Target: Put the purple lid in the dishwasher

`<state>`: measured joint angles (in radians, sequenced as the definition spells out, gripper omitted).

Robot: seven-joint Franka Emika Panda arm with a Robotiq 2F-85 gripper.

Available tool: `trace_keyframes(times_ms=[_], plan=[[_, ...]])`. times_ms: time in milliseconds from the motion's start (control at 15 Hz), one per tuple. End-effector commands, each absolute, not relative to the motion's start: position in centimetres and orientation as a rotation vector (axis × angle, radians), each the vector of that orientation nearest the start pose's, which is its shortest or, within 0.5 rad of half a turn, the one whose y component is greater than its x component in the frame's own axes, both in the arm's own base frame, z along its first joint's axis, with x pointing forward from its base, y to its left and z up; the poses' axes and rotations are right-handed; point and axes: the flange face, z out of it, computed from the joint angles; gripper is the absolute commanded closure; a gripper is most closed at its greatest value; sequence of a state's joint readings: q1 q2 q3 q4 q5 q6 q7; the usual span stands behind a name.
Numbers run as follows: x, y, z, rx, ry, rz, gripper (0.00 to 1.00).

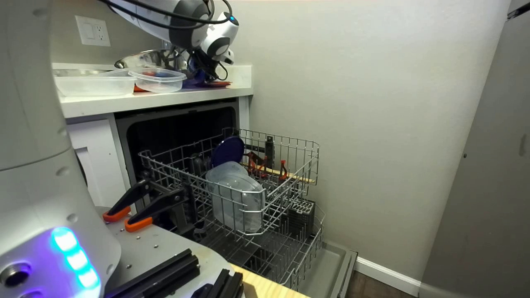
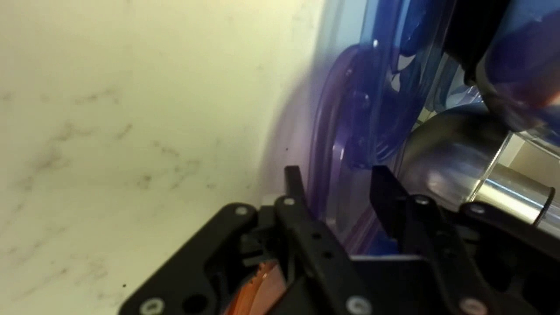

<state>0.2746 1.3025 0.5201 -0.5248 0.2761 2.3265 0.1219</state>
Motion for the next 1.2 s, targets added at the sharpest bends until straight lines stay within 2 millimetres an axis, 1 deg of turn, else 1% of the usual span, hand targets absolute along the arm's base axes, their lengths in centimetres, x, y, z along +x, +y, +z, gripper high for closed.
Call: trace_keyframes(times_ms=[0,67,200,333,400,533,867,1067,1133], plan=[[76.9,36.4,31.3,-2.237,0.000,-0.331,0.85],[76.9,36.4,31.9,-2.235,-0.003,-0.351,0.92],[77.3,35.5,33.6,-2.211,0.015,-0.403,0.96],[78.0,34.5,35.8,-2.171,0.036,-0.475,0.97],[78.2,34.0,36.6,-2.154,0.039,-0.504,0.94],[78.5,33.3,38.1,-2.124,0.056,-0.551,0.93],[78.9,32.3,40.1,-2.091,0.082,-0.649,0.93],[79.0,31.3,42.8,-2.185,0.053,-0.779,0.93],[79.0,31.0,44.3,-2.231,0.044,-0.836,0.93]])
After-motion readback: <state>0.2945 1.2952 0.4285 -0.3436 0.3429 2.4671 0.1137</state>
